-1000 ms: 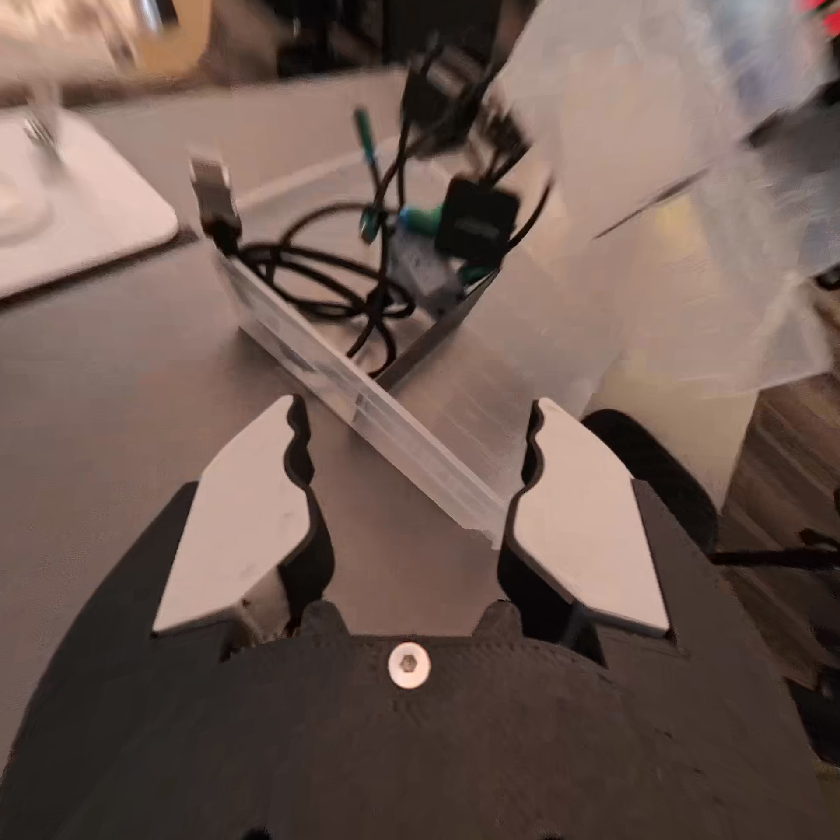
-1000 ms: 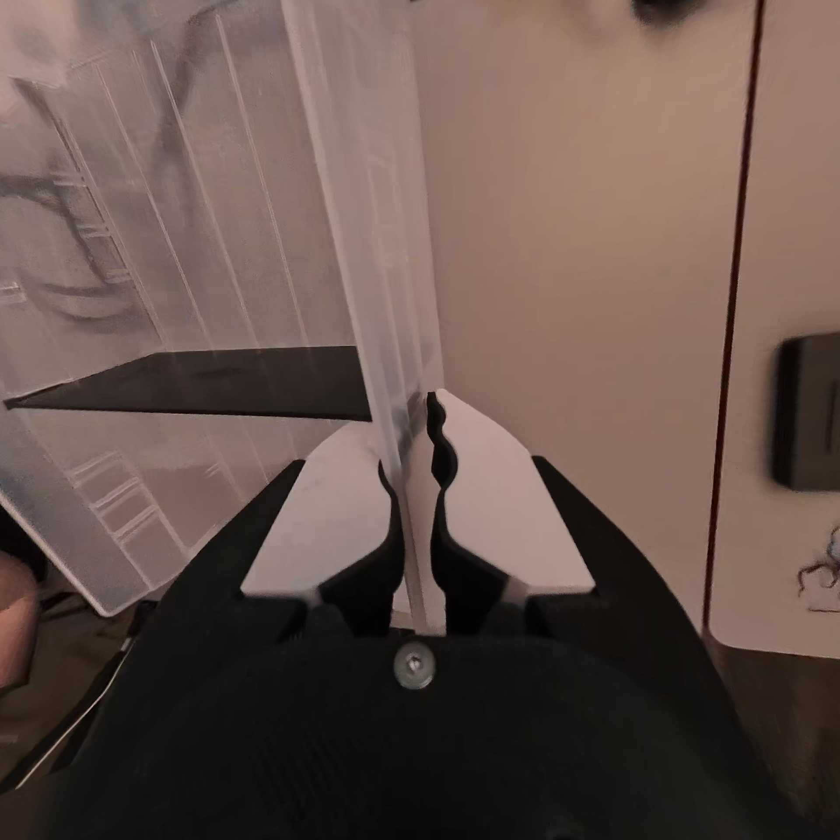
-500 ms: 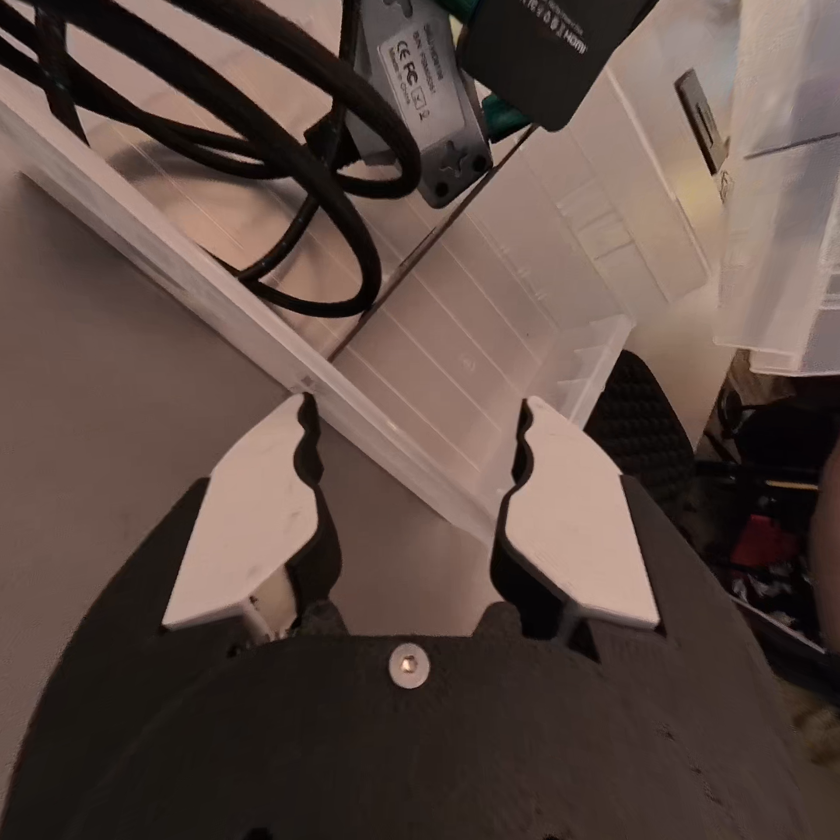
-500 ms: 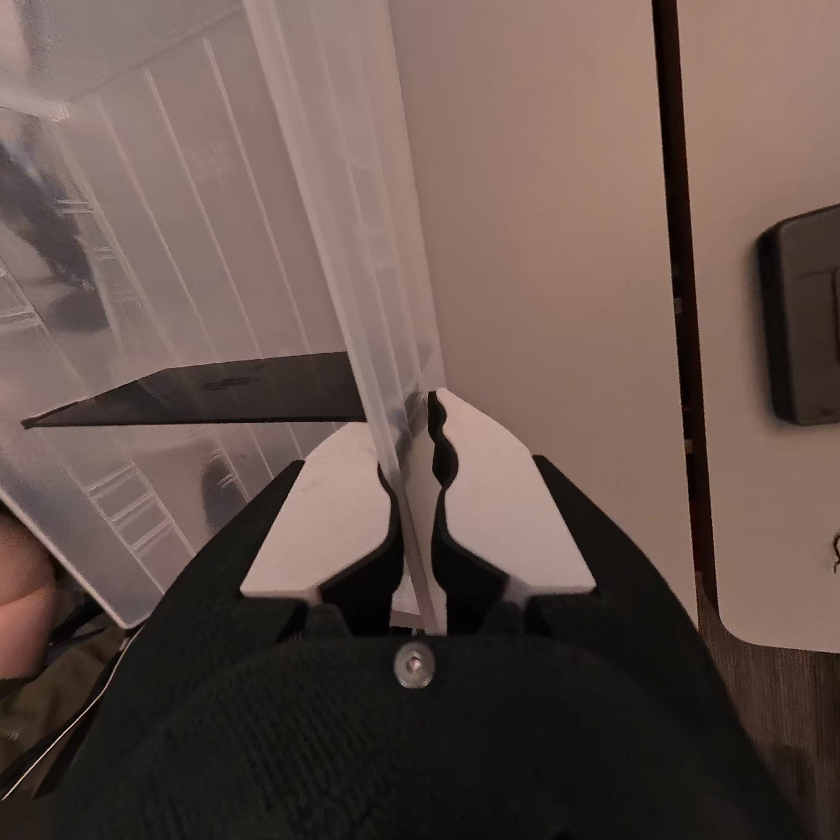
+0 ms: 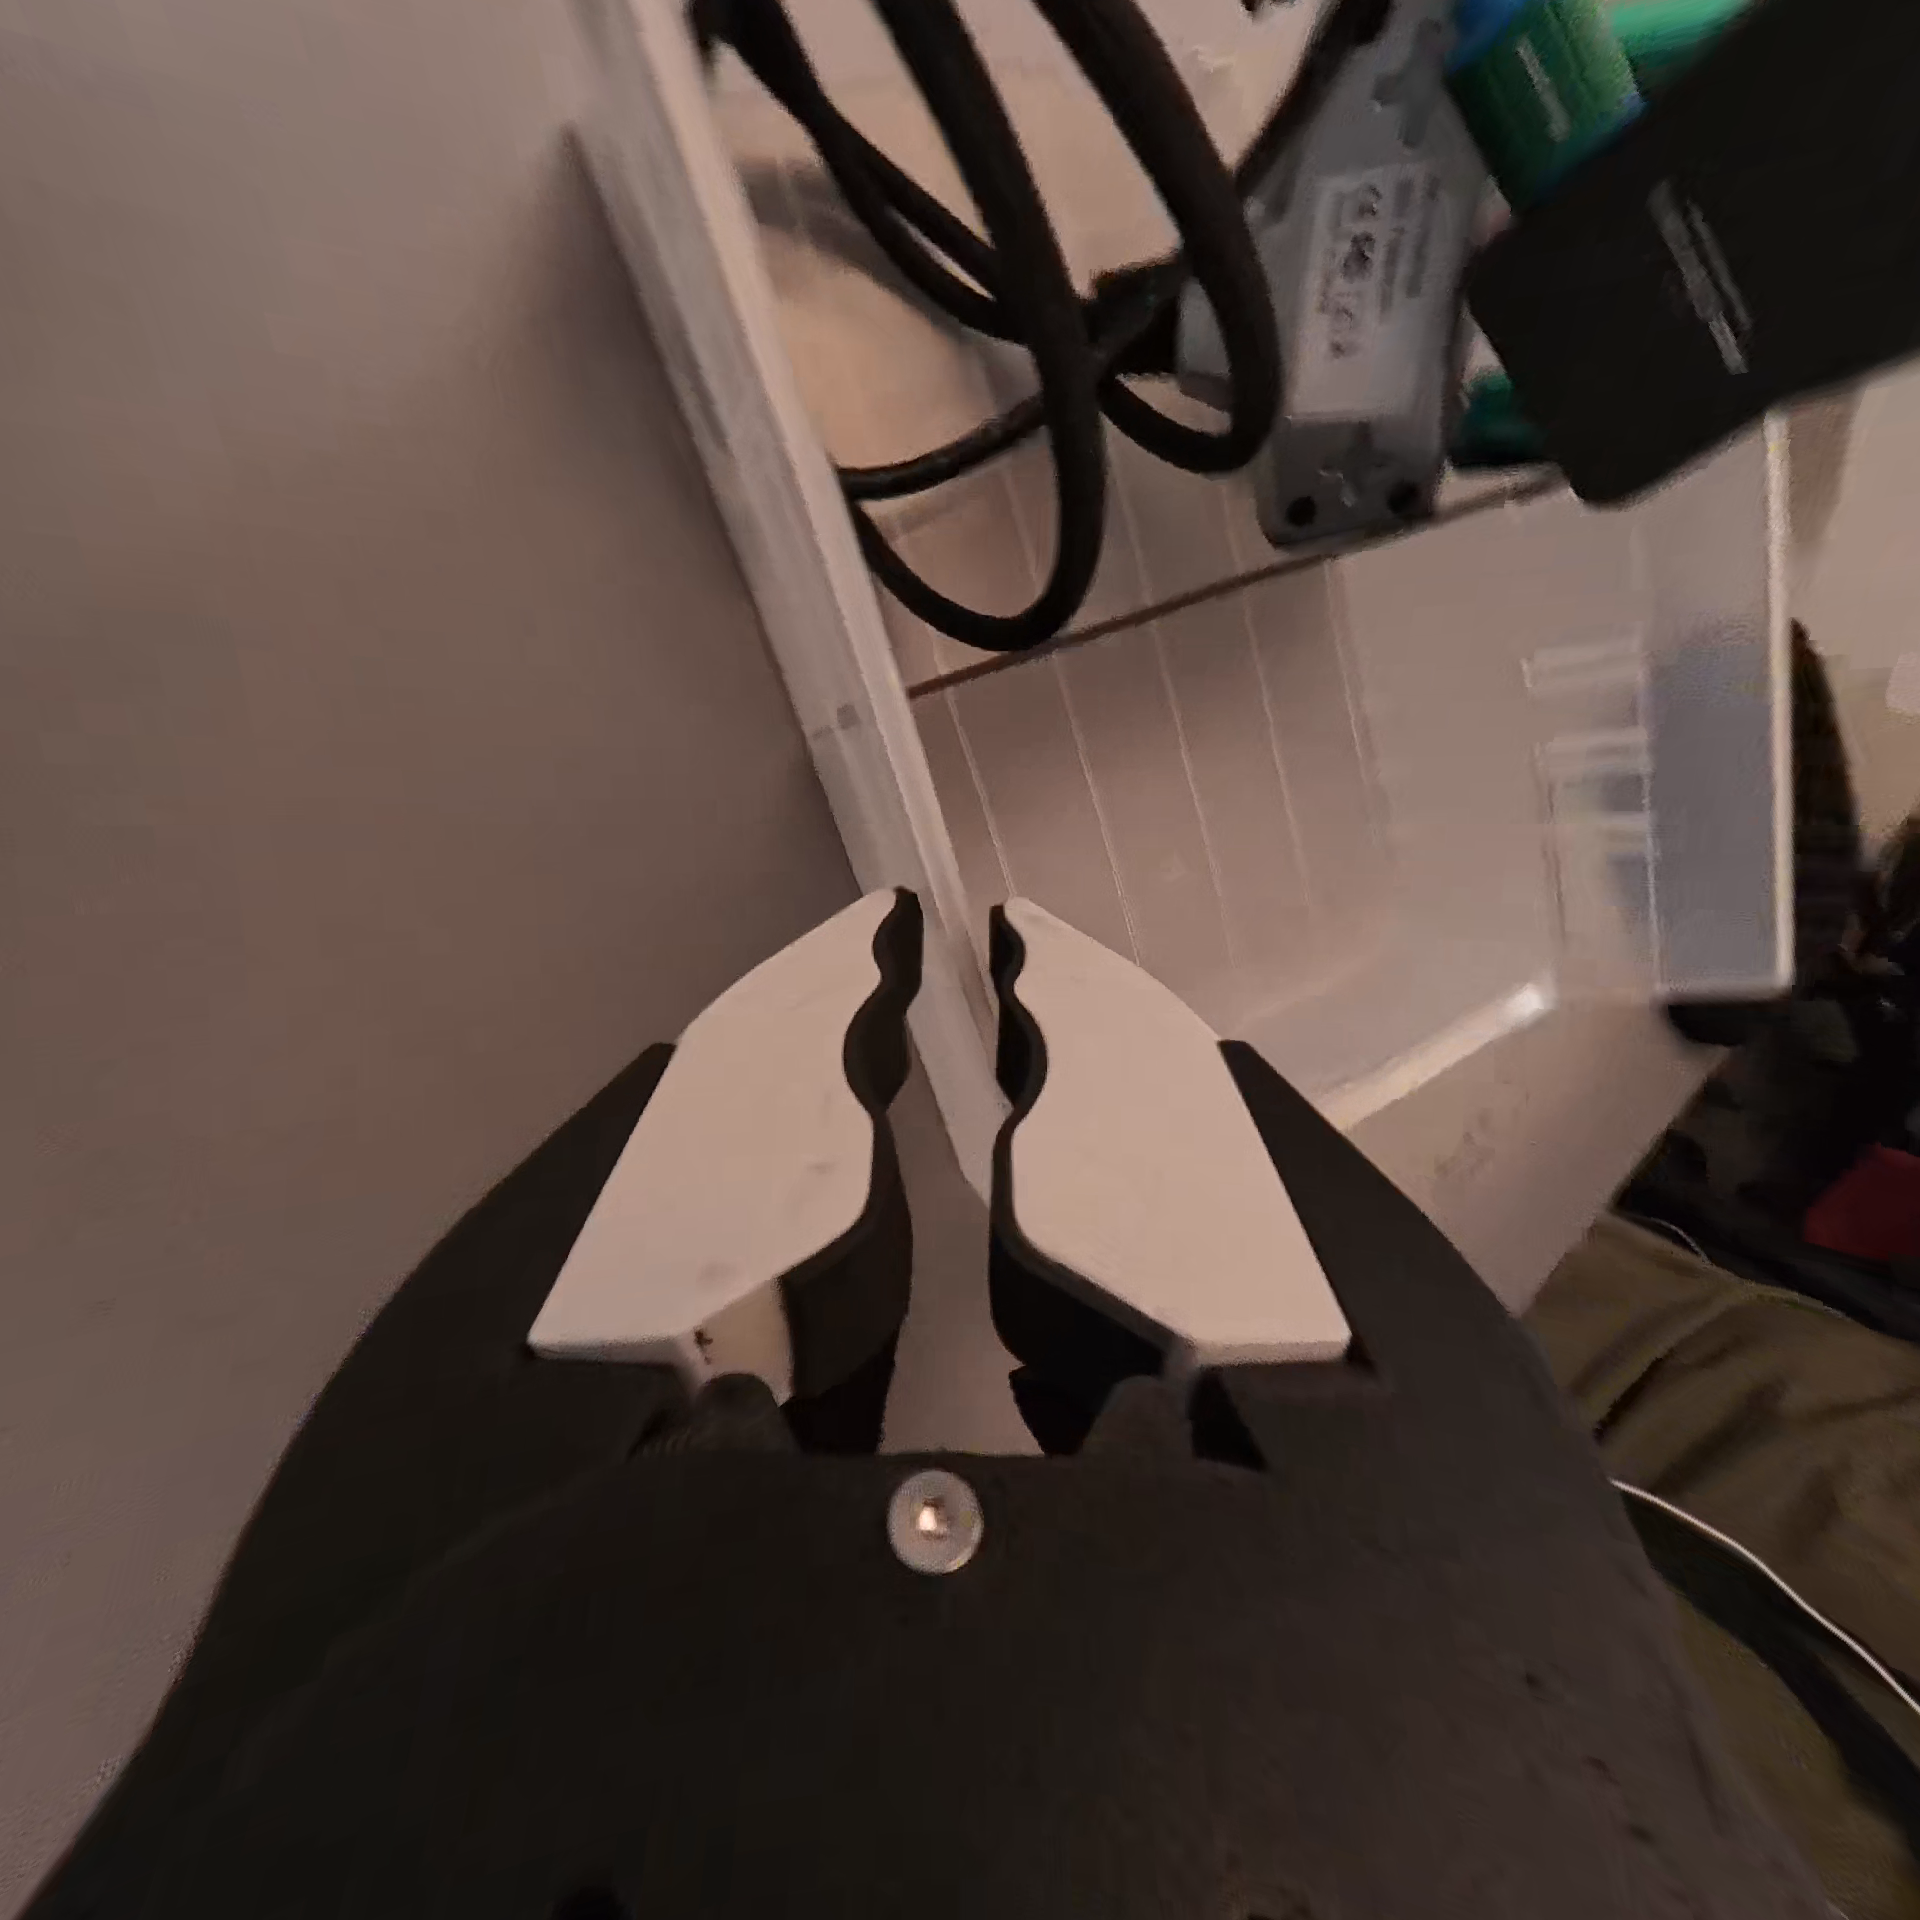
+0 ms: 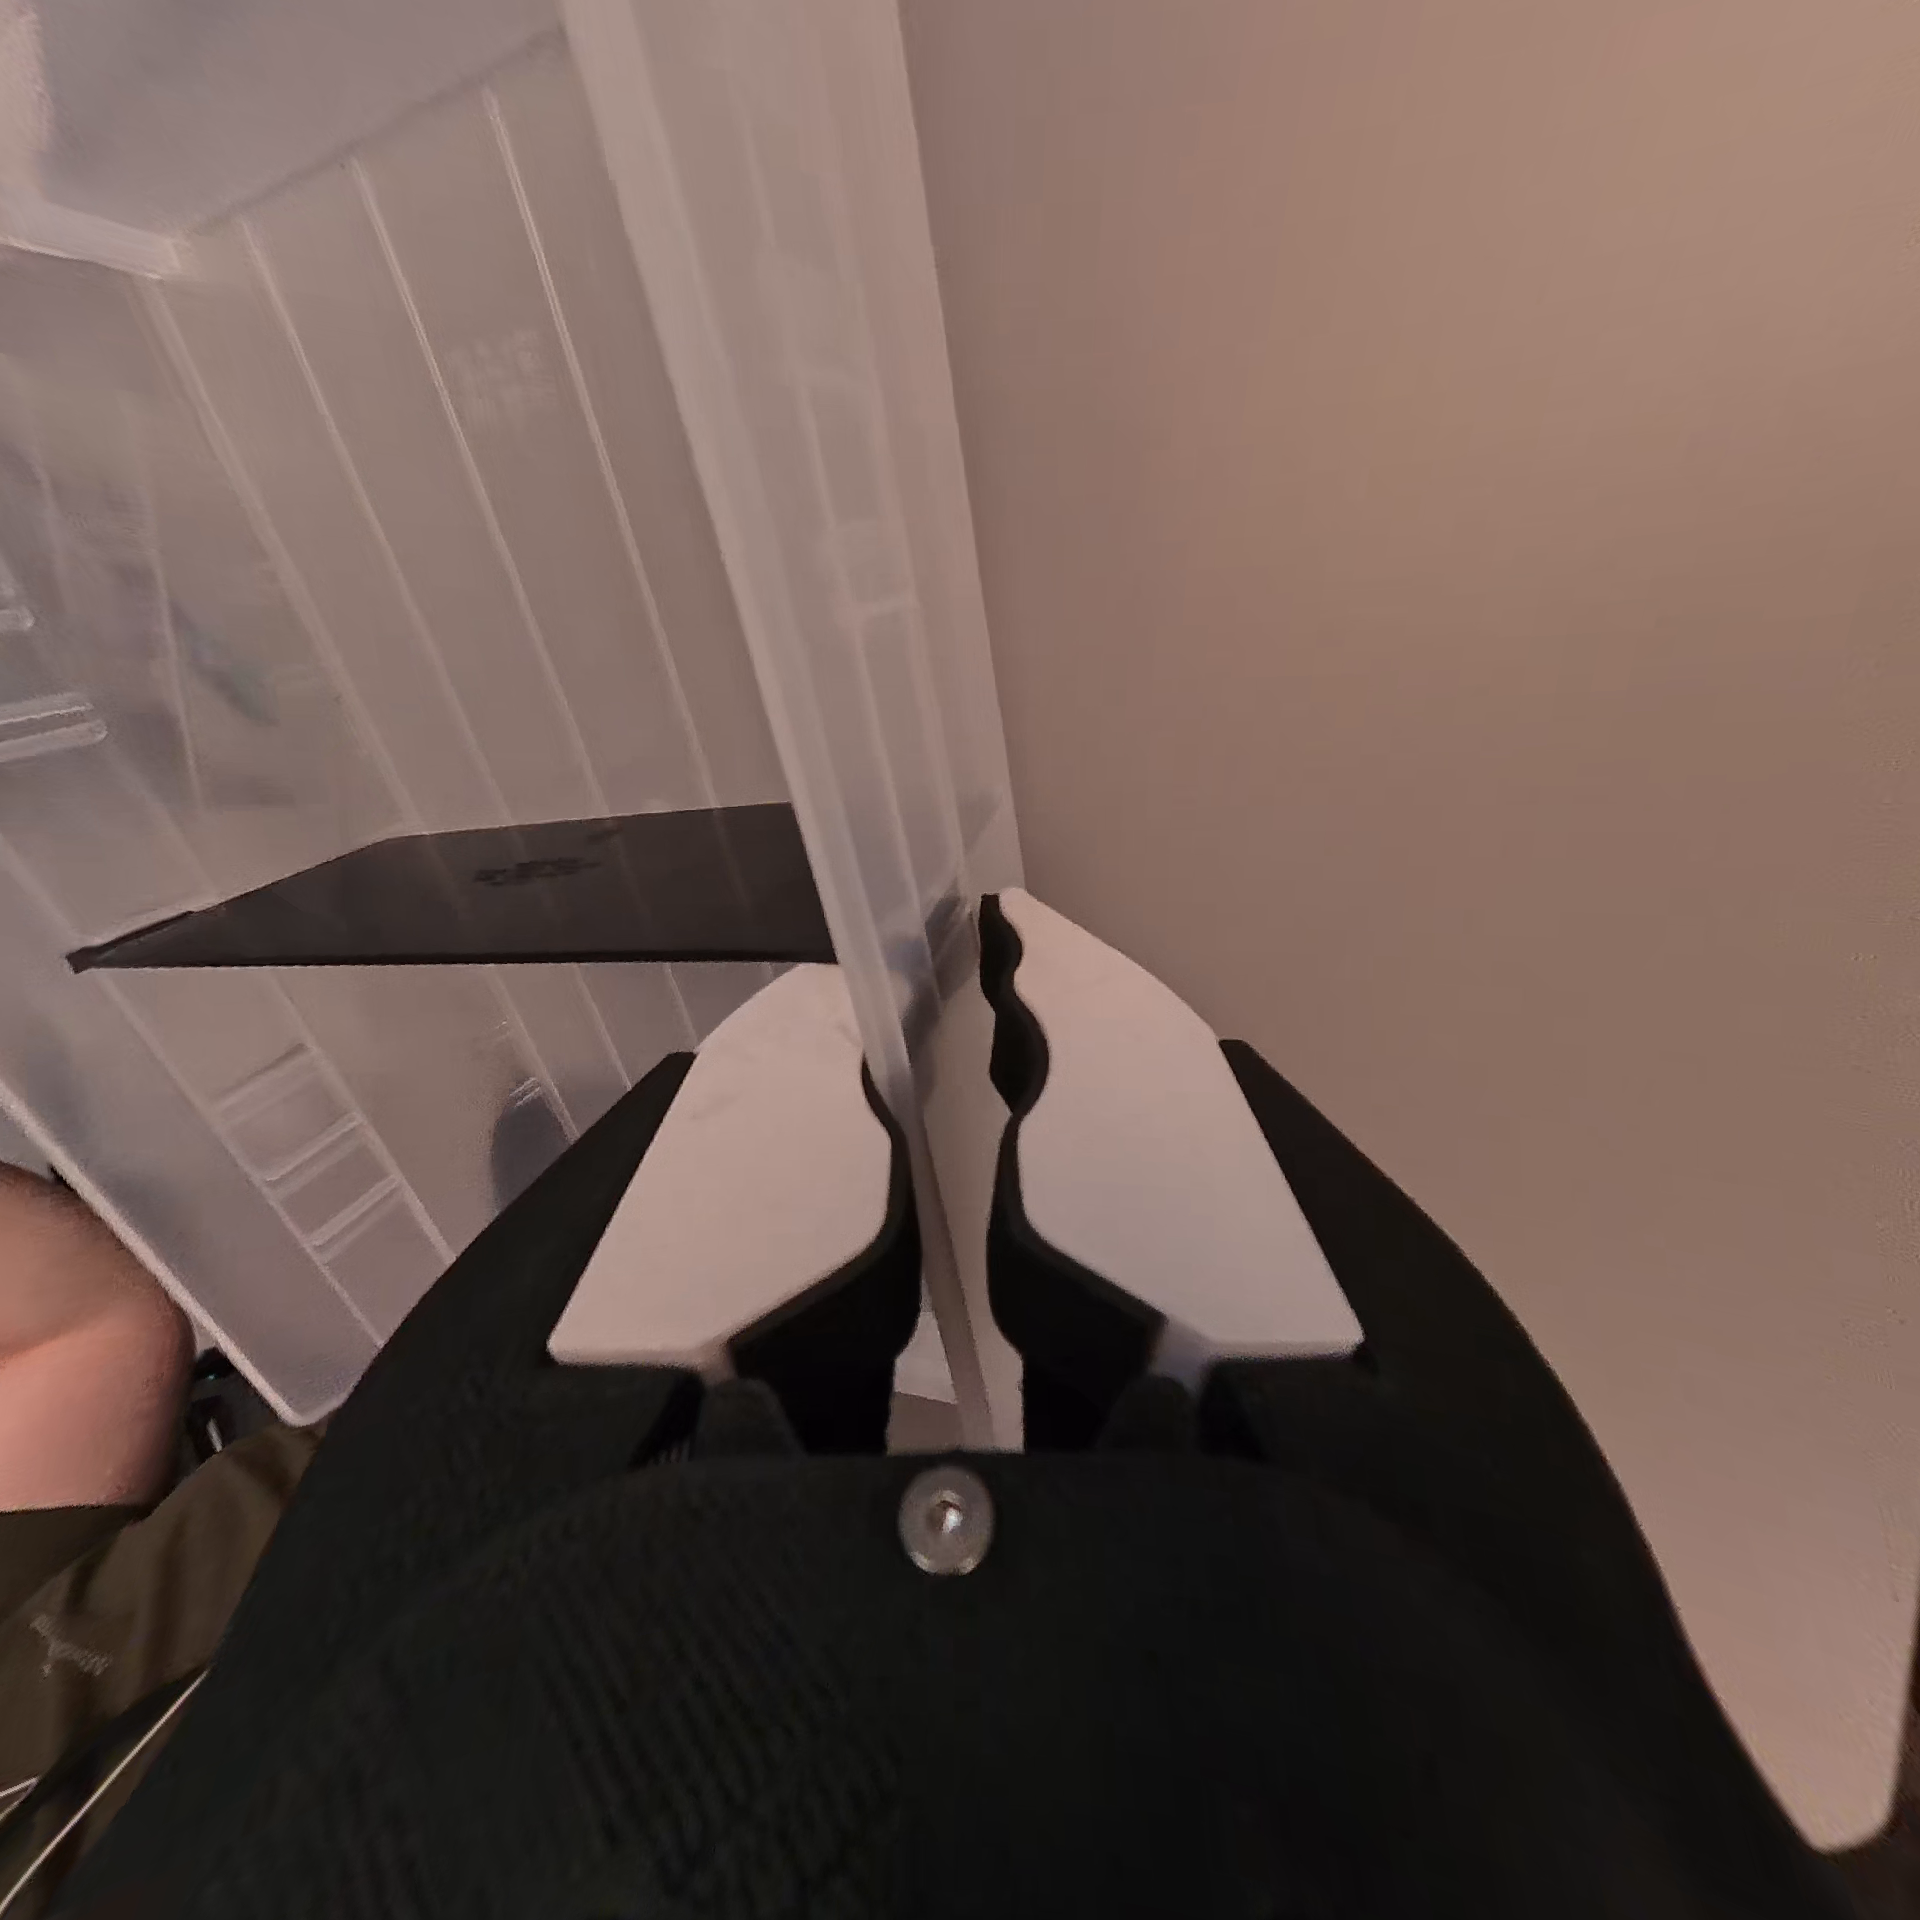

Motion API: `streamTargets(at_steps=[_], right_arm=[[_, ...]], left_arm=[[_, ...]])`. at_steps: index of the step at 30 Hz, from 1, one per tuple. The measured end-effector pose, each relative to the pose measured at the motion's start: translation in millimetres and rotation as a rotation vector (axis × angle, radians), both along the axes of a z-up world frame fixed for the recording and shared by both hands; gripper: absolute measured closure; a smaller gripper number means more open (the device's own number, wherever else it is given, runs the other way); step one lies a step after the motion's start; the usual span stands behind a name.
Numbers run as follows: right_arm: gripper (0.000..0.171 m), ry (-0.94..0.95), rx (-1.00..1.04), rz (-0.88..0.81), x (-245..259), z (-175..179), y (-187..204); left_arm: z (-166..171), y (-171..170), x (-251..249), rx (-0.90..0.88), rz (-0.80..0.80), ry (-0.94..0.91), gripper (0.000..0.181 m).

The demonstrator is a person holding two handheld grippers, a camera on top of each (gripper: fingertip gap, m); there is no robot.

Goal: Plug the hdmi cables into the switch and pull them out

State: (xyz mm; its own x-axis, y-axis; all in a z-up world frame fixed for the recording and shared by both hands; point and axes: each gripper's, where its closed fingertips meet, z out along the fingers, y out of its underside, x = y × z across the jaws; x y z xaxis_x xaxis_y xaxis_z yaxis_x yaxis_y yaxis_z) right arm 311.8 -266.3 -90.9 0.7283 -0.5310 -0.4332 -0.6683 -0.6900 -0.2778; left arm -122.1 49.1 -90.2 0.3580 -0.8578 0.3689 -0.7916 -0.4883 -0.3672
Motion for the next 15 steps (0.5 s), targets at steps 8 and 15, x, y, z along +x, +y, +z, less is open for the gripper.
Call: streamTargets(at_steps=[8,15], right_arm=[[0.161,-0.009,0.004,0.083,-21.1,-7.9,63.2],[0.159,-0.034,-0.075,0.088,-34.8,-26.2,97.2]], left_arm=[[2.1,87.4,-120.8,0.099,0.304,0.068,0.173],[4.5,112.9,-233.5,0.045,0.56,0.054,0.172]])
